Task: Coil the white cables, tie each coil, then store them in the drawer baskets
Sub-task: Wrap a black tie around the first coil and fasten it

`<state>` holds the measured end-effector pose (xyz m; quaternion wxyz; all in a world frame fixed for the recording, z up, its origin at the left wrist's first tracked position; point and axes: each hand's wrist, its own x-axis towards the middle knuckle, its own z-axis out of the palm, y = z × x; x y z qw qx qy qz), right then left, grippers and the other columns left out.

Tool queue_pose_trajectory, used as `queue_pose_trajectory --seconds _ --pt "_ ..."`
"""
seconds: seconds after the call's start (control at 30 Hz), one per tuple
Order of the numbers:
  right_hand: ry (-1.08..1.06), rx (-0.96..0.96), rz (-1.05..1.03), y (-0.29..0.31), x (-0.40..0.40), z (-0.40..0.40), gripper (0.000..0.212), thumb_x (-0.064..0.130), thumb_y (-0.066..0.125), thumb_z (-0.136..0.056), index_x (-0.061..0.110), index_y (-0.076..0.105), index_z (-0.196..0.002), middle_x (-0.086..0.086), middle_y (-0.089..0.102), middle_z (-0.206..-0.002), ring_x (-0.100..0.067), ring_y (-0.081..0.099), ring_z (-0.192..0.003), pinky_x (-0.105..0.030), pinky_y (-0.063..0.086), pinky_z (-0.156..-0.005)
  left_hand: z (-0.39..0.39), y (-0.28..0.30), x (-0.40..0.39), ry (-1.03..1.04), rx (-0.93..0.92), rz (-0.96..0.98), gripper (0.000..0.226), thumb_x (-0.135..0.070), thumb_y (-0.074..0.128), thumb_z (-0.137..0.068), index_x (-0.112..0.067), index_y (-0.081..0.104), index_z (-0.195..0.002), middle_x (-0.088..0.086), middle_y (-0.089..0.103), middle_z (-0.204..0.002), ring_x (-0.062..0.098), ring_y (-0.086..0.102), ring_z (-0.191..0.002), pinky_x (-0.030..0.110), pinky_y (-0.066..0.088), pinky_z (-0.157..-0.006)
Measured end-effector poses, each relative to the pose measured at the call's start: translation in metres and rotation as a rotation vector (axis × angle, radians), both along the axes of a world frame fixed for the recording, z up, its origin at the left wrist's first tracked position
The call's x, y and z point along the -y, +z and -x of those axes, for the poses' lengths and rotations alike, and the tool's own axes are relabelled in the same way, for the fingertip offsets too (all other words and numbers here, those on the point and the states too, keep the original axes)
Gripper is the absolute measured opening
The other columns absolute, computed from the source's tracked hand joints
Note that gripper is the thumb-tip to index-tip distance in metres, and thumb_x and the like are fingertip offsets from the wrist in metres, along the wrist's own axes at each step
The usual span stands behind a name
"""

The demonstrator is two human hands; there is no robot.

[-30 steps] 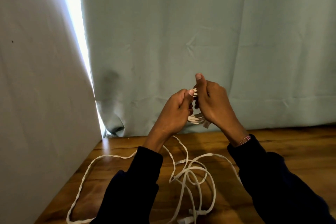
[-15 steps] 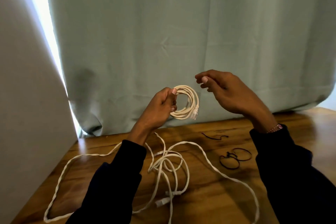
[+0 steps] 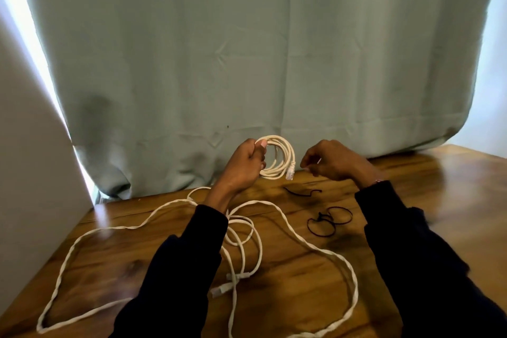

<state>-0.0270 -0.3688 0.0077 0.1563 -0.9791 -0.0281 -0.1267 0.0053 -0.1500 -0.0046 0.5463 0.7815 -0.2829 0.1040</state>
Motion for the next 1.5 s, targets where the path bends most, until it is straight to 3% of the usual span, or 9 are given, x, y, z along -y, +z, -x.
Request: queue_pose_trajectory --seconds 0.27,0.5,0.7,0.77,0.93,1.07,1.2,1.3,1.5 --pt "-0.188 -0.073 -0.074 -0.109 0.019 -0.053 0.038 0.012 0.065 -0.092 0.017 0.065 -0.130 -0.006 0.065 -0.132 -0.025 0.061 -0.120 -0.034 0.050 -0.100 -0.011 -0.009 0.007 0.063 -0.011 -0.056 0.031 -0.037 0.034 -0.108 -0.014 0.051 -0.096 -0.002 0.050 -0.075 0.011 0.050 -0.068 0.026 0.043 -0.066" --pt "-0.241 0.010 0.083 -0.126 0.018 -0.073 0.018 0.027 0.062 -0.094 0.023 0.075 -0.106 -0.005 0.072 -0.106 -0.024 0.067 -0.096 -0.038 0.057 -0.084 -0.014 -0.010 0.003 0.066 -0.025 -0.031 0.032 -0.037 0.034 -0.108 -0.012 0.052 -0.098 -0.001 0.050 -0.074 0.012 0.048 -0.067 0.029 0.043 -0.066" --pt "-0.233 0.062 0.117 -0.131 0.015 -0.074 0.015 0.028 0.059 -0.093 0.019 0.070 -0.098 -0.006 0.071 -0.100 -0.027 0.065 -0.091 -0.043 0.057 -0.078 -0.016 -0.008 -0.001 0.084 -0.028 -0.017 0.032 -0.036 0.034 -0.108 -0.012 0.052 -0.098 -0.001 0.051 -0.075 0.011 0.048 -0.067 0.026 0.043 -0.065" --pt "-0.201 0.128 -0.031 -0.127 0.011 -0.071 0.014 0.025 0.059 -0.094 0.016 0.070 -0.094 -0.006 0.071 -0.097 -0.026 0.065 -0.089 -0.038 0.055 -0.075 -0.018 -0.007 -0.003 0.095 -0.021 -0.017 0.031 -0.037 0.034 -0.108 -0.013 0.052 -0.098 -0.002 0.051 -0.075 0.011 0.049 -0.068 0.025 0.043 -0.065" --pt "-0.083 0.224 -0.756 -0.094 -0.003 -0.057 0.011 0.020 0.060 -0.098 0.013 0.069 -0.099 -0.004 0.073 -0.090 -0.013 0.064 -0.077 -0.022 0.048 -0.066 -0.024 -0.006 -0.015 0.132 -0.021 0.001 0.031 -0.037 0.035 -0.107 -0.015 0.051 -0.094 -0.001 0.051 -0.075 0.014 0.050 -0.070 0.029 0.044 -0.069" --pt "0.105 0.291 -1.124 -0.053 -0.016 -0.037 0.021 0.010 0.063 -0.097 0.013 0.063 -0.117 -0.010 0.072 -0.085 -0.015 0.066 -0.071 -0.027 0.055 -0.066 -0.027 -0.003 -0.028 0.162 -0.008 -0.046 0.032 -0.039 0.034 -0.107 -0.014 0.053 -0.098 0.001 0.053 -0.077 0.014 0.051 -0.071 0.027 0.044 -0.068" --pt "0.256 0.276 -1.135 -0.002 -0.043 -0.019 0.017 0.011 0.063 -0.096 0.013 0.073 -0.110 -0.006 0.076 -0.096 -0.020 0.068 -0.078 -0.030 0.053 -0.072 -0.025 0.001 -0.032 0.162 -0.013 -0.025 0.030 -0.038 0.034 -0.107 -0.017 0.052 -0.095 0.001 0.053 -0.078 0.014 0.050 -0.071 0.027 0.044 -0.067" --pt "0.363 0.301 -1.024 0.033 -0.065 0.000 0.020 0.014 0.065 -0.095 0.021 0.074 -0.111 0.001 0.077 -0.105 -0.020 0.073 -0.083 -0.027 0.053 -0.076 -0.022 0.006 -0.035 0.198 0.047 -0.017 0.030 -0.039 0.035 -0.107 -0.018 0.053 -0.095 -0.001 0.055 -0.078 0.014 0.053 -0.073 0.031 0.046 -0.069" --pt "0.331 0.635 -0.640 0.067 -0.093 0.029 0.017 0.025 0.073 -0.087 0.025 0.076 -0.104 0.009 0.076 -0.094 -0.003 0.071 -0.075 -0.016 0.056 -0.069 -0.022 0.015 -0.044 0.232 0.076 0.010 0.030 -0.039 0.034 -0.107 -0.018 0.054 -0.099 0.000 0.056 -0.082 0.014 0.053 -0.076 0.031 0.047 -0.071"
